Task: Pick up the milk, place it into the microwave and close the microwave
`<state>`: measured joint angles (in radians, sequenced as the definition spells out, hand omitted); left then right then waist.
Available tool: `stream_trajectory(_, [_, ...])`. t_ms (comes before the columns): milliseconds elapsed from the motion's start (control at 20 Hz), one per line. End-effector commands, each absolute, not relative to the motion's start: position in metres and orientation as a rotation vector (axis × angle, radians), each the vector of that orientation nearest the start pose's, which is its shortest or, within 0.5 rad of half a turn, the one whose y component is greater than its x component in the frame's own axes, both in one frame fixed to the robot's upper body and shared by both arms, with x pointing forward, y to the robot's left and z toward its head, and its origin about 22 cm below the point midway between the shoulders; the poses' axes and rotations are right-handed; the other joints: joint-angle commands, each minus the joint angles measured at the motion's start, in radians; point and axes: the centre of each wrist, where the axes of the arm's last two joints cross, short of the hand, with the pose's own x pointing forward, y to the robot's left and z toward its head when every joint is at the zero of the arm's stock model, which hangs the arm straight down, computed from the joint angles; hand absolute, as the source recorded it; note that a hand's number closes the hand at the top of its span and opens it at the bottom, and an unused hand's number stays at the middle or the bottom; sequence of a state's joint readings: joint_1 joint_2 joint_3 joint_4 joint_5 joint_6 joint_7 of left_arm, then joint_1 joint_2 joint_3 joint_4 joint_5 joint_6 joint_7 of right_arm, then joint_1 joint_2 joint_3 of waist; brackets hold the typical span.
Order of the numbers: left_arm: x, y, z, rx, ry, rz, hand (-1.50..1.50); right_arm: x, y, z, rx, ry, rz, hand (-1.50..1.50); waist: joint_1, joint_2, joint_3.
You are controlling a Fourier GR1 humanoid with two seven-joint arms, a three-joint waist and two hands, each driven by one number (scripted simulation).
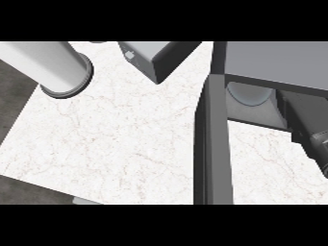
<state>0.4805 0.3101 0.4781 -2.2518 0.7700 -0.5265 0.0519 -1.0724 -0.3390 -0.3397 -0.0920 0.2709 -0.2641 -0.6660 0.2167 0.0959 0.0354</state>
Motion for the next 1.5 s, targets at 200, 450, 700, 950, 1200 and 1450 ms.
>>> stream_trajectory(200, [0.105, 0.362, 0.130, -0.255, -1.916, -0.153, -1.50, 0.460, -0.219, 0.082, -0.531, -1.818, 0.319, -1.50, 0.020, -0.016, -0.033])
stream_trajectory(450, [0.112, 0.361, 0.132, -0.253, -1.909, -0.178, -1.50, 0.463, -0.189, 0.085, -0.479, -1.892, 0.325, -1.50, 0.006, -0.022, -0.032])
stream_trajectory(700, [0.107, 0.359, 0.121, -0.267, -1.858, -0.149, -1.50, 0.462, -0.201, 0.083, -0.504, -1.889, 0.229, -1.50, -0.020, -0.035, -0.031])
stream_trajectory(950, [0.111, 0.358, 0.114, -0.286, -1.831, -0.156, -1.50, 0.463, -0.207, 0.088, -0.544, -1.903, 0.199, -1.50, -0.061, -0.041, -0.032])
stream_trajectory(1200, [0.109, 0.343, 0.105, -0.302, -1.831, -0.142, -1.50, 0.460, -0.210, 0.079, -0.541, -1.874, 0.249, -1.50, -0.076, -0.046, -0.032])
stream_trajectory(1450, [0.111, 0.332, 0.098, -0.360, -1.839, -0.182, -1.50, 0.454, -0.218, 0.065, -0.433, -1.858, 0.270, -1.50, -0.118, -0.060, -0.033])
